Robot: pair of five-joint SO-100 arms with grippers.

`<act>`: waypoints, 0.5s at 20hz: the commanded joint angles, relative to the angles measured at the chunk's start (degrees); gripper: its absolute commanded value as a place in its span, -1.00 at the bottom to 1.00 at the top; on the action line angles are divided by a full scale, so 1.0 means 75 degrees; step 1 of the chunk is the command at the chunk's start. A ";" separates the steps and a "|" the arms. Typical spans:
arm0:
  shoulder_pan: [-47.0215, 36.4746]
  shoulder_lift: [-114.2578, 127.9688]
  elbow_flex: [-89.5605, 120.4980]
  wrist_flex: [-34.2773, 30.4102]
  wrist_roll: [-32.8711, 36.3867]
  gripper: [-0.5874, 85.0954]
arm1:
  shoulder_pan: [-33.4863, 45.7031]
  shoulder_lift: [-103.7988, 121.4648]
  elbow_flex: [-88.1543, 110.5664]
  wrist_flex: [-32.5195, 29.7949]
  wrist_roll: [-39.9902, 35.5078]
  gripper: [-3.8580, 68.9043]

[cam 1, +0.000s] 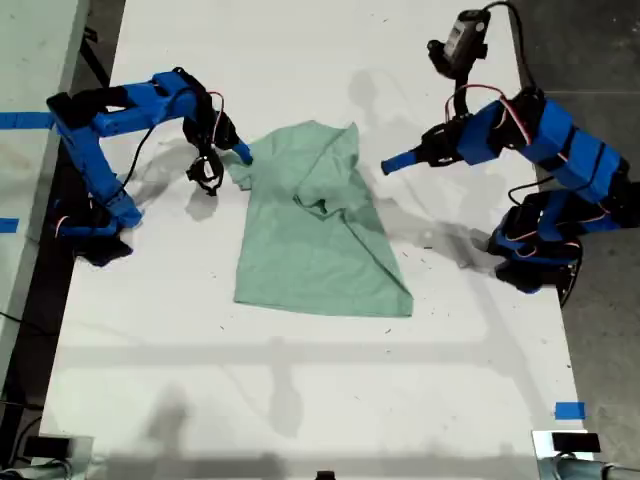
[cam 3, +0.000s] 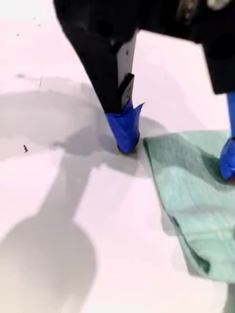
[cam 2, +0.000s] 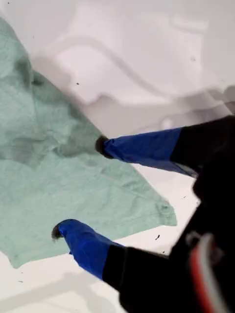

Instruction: Fold tshirt

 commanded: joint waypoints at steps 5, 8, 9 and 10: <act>-0.0070 0.0047 -0.0715 0.0211 0.0211 -0.96 | -0.0035 0.0727 0.0363 -0.0258 0.0094 -0.09; -0.0445 0.2016 0.0012 0.0352 0.0211 -0.98 | -0.0047 0.0879 0.0656 -0.0270 0.0187 -0.09; -0.0527 0.2660 0.0129 0.0434 0.0199 -0.98 | -0.0047 0.0937 0.0762 -0.0281 0.0211 -0.09; -0.0527 0.3164 0.0059 0.0609 0.0199 -0.98 | -0.0059 0.0961 0.0820 -0.0293 0.0234 -0.09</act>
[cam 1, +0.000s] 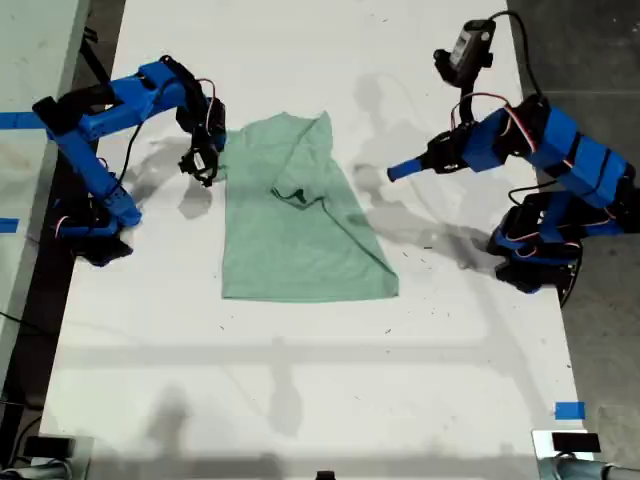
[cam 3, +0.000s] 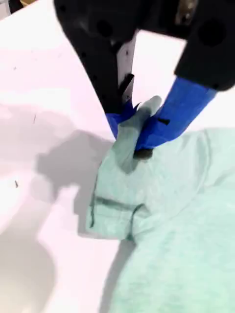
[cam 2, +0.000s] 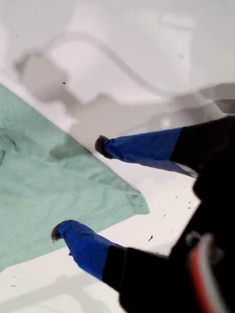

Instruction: Fold tshirt

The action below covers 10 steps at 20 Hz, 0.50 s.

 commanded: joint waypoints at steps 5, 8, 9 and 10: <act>0.1301 0.1793 -0.1465 0.0187 -0.0387 -0.98 | -0.0070 0.0340 0.0141 -0.0305 0.0211 -0.09; 0.2473 -0.0398 -0.3574 0.0094 -0.0656 -0.98 | -0.0105 0.0340 0.0152 -0.0340 0.0305 -0.10; 0.2766 -0.1477 -0.4711 0.0246 -0.0680 -0.98 | -0.0129 0.0340 0.0176 -0.0352 0.0352 -0.10; 0.2988 -0.2719 -0.6105 0.0539 -0.0691 -0.98 | -0.0176 0.0340 0.0211 -0.0363 0.0410 -0.10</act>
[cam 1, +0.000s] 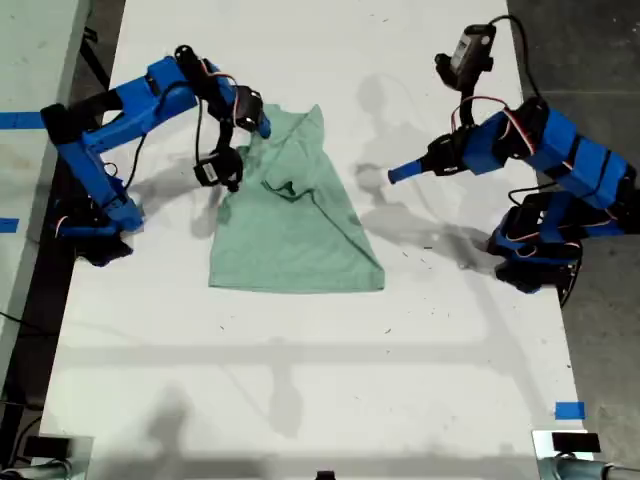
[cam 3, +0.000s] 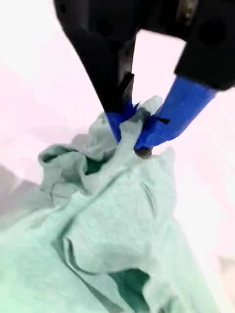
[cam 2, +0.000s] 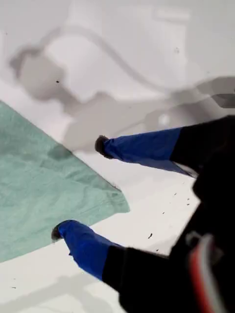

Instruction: Fold tshirt

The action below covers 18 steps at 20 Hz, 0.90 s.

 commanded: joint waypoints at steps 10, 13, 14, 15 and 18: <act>0.0668 -0.1887 -0.3410 0.0715 -0.0293 -0.13 | -0.0410 0.0398 0.0832 -0.0645 0.0457 -0.11; 0.0750 -0.0293 -0.2414 0.1465 -0.0281 -0.17 | -0.0738 0.0375 0.0926 -0.0539 0.0387 -0.16; 0.0832 0.0316 -0.1652 0.1406 -0.0316 -0.19 | -0.0961 0.0328 0.0937 -0.0609 0.0305 -0.14; 0.0949 0.0973 -0.0773 0.1195 -0.0375 -0.21 | -0.1195 0.0187 0.0926 -0.0715 0.0234 -0.12; 0.1336 0.2930 0.2191 0.0410 -0.0949 -0.28 | -0.1840 -0.0703 0.0680 -0.0914 0.0316 -0.14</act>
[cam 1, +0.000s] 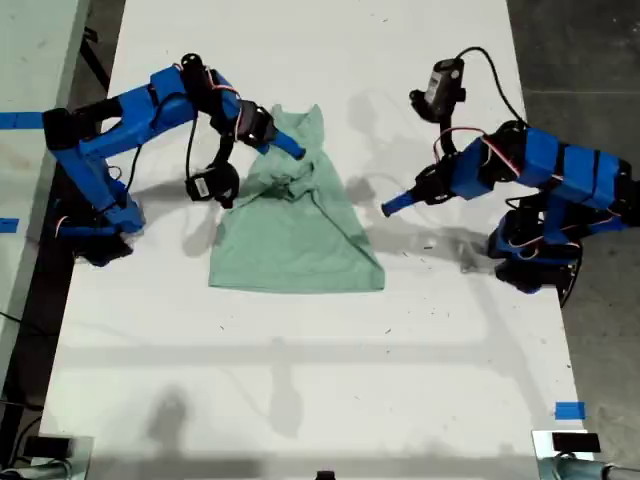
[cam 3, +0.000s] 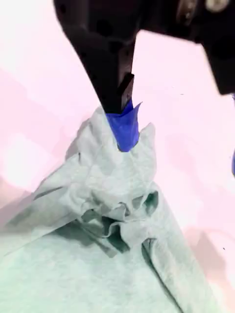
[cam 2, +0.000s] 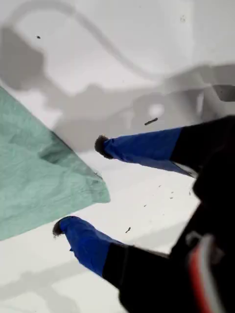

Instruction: Fold tshirt

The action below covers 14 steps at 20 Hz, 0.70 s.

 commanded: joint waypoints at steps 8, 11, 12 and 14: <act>0.2273 0.2625 0.4266 -0.1148 -0.2379 -0.38 | -0.1254 -0.3105 -0.0703 -0.1289 0.0621 -0.17; 0.2555 0.2391 0.4219 -0.1254 -0.2566 -0.38 | -0.1535 -0.4008 -0.0938 -0.1594 0.0867 -0.18; 0.2578 0.2297 0.4184 -0.1266 -0.2566 -0.38 | -0.1582 -0.4254 -0.1043 -0.1676 0.0926 -0.18; 0.2590 0.2180 0.4148 -0.1324 -0.2566 -0.38 | -0.1641 -0.4664 -0.1195 -0.1887 0.0961 -0.19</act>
